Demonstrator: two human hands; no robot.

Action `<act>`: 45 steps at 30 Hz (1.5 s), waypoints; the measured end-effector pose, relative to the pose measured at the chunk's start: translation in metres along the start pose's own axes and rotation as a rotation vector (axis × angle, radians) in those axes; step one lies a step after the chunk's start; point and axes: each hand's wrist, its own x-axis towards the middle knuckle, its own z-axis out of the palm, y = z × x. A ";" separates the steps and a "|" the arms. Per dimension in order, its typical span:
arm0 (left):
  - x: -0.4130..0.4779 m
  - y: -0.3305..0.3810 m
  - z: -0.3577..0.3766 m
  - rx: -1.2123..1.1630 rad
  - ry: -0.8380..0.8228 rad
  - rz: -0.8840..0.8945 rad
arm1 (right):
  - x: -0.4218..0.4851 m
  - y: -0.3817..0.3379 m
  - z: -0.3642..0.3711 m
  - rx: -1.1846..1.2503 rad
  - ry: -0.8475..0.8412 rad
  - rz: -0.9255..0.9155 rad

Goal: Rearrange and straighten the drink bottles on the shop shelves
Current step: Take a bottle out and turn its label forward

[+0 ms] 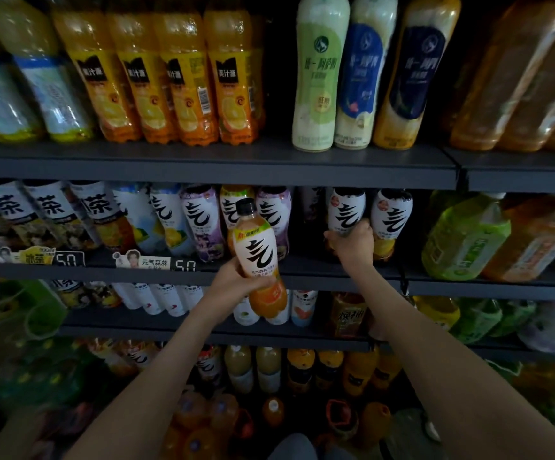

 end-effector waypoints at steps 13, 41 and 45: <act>-0.044 0.044 -0.007 -0.003 -0.008 -0.081 | -0.086 -0.040 0.003 0.105 -0.283 -0.093; -0.012 -0.017 -0.115 0.005 -0.023 -0.022 | -0.042 -0.037 0.095 -0.028 0.170 -0.078; -0.004 -0.017 -0.114 0.047 -0.020 -0.009 | -0.033 -0.034 0.081 -0.033 0.173 -0.029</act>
